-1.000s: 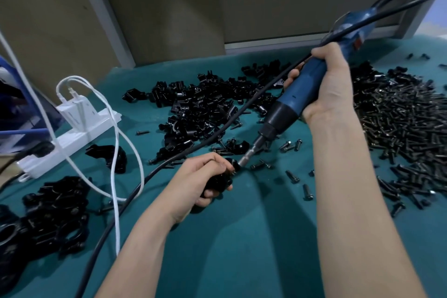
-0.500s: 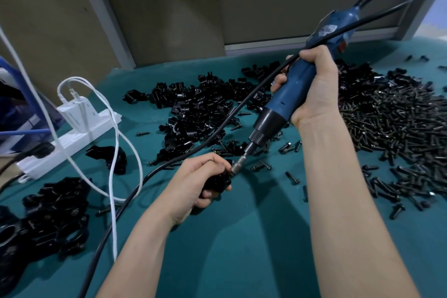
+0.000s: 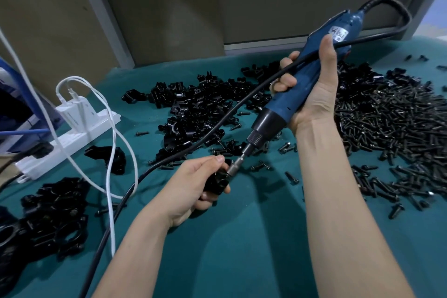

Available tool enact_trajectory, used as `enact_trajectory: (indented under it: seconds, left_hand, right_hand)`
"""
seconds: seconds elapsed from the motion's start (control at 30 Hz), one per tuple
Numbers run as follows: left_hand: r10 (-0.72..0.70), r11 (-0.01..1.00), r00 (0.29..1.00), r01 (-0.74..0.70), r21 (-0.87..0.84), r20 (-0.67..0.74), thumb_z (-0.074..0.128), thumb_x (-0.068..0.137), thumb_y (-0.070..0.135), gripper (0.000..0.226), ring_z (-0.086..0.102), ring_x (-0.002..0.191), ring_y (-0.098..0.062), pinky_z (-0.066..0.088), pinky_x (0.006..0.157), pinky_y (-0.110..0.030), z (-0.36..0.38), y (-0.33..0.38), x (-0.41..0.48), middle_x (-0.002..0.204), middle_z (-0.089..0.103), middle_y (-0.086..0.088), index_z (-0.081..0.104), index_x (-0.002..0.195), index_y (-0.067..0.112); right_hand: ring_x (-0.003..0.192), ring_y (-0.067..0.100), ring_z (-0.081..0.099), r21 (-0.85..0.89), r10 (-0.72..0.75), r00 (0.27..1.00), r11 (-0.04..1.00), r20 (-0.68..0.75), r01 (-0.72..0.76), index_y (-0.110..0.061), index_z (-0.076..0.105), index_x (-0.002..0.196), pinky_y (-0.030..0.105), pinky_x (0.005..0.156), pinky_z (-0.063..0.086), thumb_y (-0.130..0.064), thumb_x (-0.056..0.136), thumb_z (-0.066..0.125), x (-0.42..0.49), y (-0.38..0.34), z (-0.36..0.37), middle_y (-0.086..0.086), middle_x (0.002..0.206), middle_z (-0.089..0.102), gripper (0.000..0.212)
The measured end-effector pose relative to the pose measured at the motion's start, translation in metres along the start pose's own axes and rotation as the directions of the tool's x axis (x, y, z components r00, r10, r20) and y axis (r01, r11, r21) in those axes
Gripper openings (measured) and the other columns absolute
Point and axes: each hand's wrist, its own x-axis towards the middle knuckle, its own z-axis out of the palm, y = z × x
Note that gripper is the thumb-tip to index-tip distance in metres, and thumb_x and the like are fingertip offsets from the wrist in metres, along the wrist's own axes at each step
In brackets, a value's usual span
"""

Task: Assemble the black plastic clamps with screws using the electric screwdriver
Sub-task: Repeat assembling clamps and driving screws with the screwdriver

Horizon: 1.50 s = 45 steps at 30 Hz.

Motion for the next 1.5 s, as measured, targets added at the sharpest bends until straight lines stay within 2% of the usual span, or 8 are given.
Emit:
enact_trajectory:
  seconds: [0.13,0.33,1.0,1.13,1.2,1.27,1.33,1.5]
  left_hand:
    - [-0.004,0.999,1.0,0.004,0.033,-0.001,0.051,0.094,0.03,0.036,0.029,0.039,-0.009,0.021,0.037,-0.011,-0.001,-0.001,0.0,0.062,0.061,-0.013,0.069,0.063,0.027]
    - [0.0,0.998,1.0,0.0,0.059,0.001,0.046,0.1,0.025,0.043,0.029,0.039,-0.008,0.022,0.037,-0.01,-0.001,-0.001,0.0,0.063,0.061,-0.013,0.067,0.062,0.027]
    - [0.0,0.998,0.999,0.003,0.063,-0.039,0.046,0.1,0.023,0.04,0.026,0.04,-0.01,0.019,0.039,-0.011,0.0,-0.001,0.001,0.062,0.061,-0.014,0.065,0.064,0.021]
    - [0.019,0.999,1.0,-0.018,0.034,-0.013,0.058,0.087,0.038,0.024,0.032,0.042,-0.01,0.022,0.035,-0.012,-0.001,-0.002,0.001,0.068,0.065,-0.015,0.059,0.081,0.015]
    - [0.023,0.999,0.999,-0.025,0.048,0.038,0.073,0.075,0.043,0.04,0.039,0.045,-0.011,0.029,0.035,-0.016,-0.003,-0.001,0.0,0.078,0.068,-0.015,0.05,0.095,0.017]
    - [0.006,0.999,0.997,-0.009,0.043,0.071,0.082,0.067,0.032,0.053,0.044,0.049,-0.012,0.037,0.038,-0.021,-0.005,0.0,-0.001,0.078,0.064,-0.01,0.044,0.101,0.02]
    - [-0.009,0.999,0.994,0.003,0.051,0.113,0.081,0.064,0.014,0.047,0.051,0.054,-0.015,0.047,0.047,-0.025,-0.008,0.0,-0.002,0.074,0.055,-0.006,0.05,0.099,0.023]
    - [0.018,1.0,0.996,-0.017,-0.02,0.083,0.072,0.071,-0.005,0.039,0.068,0.069,-0.023,0.06,0.078,-0.04,-0.011,0.0,-0.005,0.101,0.054,-0.012,0.067,0.102,0.018]
  right_hand:
    - [0.038,0.007,0.047,-0.007,-0.007,0.999,1.0,0.045,0.007,-0.01,0.055,0.077,0.019,0.039,0.041,-0.047,0.094,0.05,0.0,0.001,0.001,0.002,0.065,0.057,0.041]
    - [0.038,0.009,0.048,0.017,-0.013,0.991,1.0,0.136,0.011,-0.008,0.056,0.077,0.02,0.038,0.041,-0.047,0.056,0.075,-0.001,0.002,0.005,0.004,0.064,0.058,0.048]
    - [0.039,0.009,0.051,0.036,-0.01,0.958,0.999,0.285,0.0,-0.007,0.056,0.083,0.02,0.039,0.043,-0.047,0.056,0.081,-0.002,0.006,0.004,0.004,0.069,0.058,0.054]
    - [0.041,0.009,0.052,0.024,-0.003,0.956,1.0,0.293,-0.005,-0.008,0.056,0.085,0.02,0.041,0.044,-0.047,0.057,0.081,-0.001,0.003,0.001,0.003,0.072,0.059,0.054]
    - [0.041,0.01,0.052,0.002,-0.005,0.964,1.0,0.264,0.004,-0.01,0.057,0.085,0.021,0.041,0.045,-0.047,0.057,0.082,0.0,0.001,-0.002,0.002,0.073,0.06,0.053]
    - [0.041,0.01,0.052,0.011,-0.012,0.973,1.0,0.231,0.01,-0.01,0.057,0.083,0.021,0.041,0.045,-0.047,0.057,0.082,0.001,-0.002,-0.007,0.002,0.073,0.06,0.052]
    - [0.041,0.009,0.051,0.025,-0.018,0.98,1.0,0.197,0.013,-0.01,0.058,0.083,0.021,0.041,0.044,-0.047,0.057,0.081,0.001,-0.005,-0.011,0.003,0.074,0.06,0.05]
    - [0.041,0.01,0.049,0.055,-0.034,0.99,0.998,0.134,0.027,-0.01,0.059,0.081,0.021,0.041,0.044,-0.045,0.051,0.085,0.0,-0.012,-0.019,0.003,0.073,0.059,0.053]
